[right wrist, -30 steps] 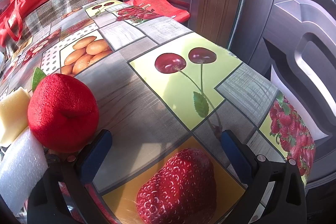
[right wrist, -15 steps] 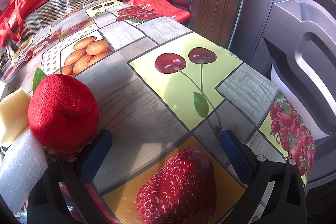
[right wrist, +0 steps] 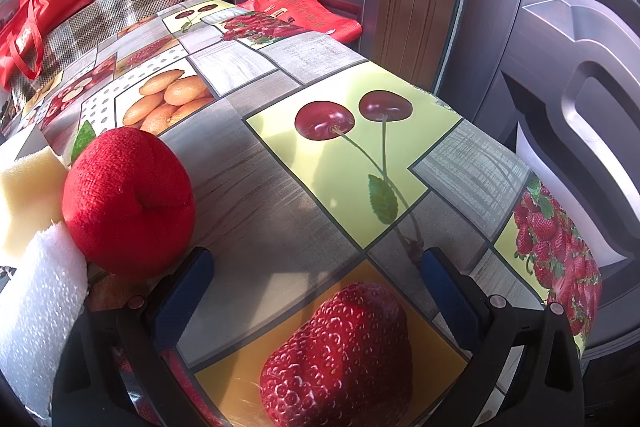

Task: Organize soft objects

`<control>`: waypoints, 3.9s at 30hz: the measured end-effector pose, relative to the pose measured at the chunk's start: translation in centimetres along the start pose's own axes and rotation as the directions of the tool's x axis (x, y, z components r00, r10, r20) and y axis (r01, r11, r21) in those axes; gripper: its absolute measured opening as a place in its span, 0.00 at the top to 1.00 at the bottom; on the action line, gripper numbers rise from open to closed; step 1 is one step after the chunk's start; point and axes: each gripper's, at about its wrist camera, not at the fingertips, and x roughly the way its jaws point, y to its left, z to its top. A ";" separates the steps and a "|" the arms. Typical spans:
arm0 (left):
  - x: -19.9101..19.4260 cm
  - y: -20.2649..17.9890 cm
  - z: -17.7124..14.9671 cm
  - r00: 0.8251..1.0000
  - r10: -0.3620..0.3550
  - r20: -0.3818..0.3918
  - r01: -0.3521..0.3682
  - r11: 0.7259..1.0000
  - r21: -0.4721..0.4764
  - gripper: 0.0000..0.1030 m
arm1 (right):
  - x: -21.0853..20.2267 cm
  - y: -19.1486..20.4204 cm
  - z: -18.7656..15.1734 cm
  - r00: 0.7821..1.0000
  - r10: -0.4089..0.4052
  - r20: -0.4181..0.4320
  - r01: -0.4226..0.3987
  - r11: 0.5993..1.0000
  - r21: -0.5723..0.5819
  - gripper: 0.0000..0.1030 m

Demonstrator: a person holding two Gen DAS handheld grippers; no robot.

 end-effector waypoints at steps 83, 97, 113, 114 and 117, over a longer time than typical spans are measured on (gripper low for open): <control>-13.3 7.1 -12.1 0.986 0.064 0.152 -0.032 0.979 -0.200 0.00 | -0.8 -2.2 0.5 0.988 0.147 0.041 -0.148 0.989 0.014 0.00; -9.6 7.1 -11.5 1.000 0.027 0.005 -0.025 0.982 -0.188 0.06 | -7.9 -0.6 -0.6 0.766 0.627 0.144 -0.531 0.743 -0.407 0.00; -10.2 7.7 -11.8 0.998 0.053 0.032 -0.047 0.986 -0.158 0.42 | -6.9 3.0 -2.4 0.805 0.593 0.026 -0.460 0.653 -0.602 0.38; -10.6 7.6 -11.9 0.997 0.057 0.049 -0.049 0.986 -0.157 0.42 | -7.4 2.5 -2.5 0.796 0.603 0.045 -0.465 0.658 -0.593 0.39; -12.5 7.6 -12.3 0.988 0.070 0.138 -0.046 0.984 -0.170 0.42 | -9.5 0.9 -2.6 0.752 0.643 0.147 -0.471 0.680 -0.562 0.38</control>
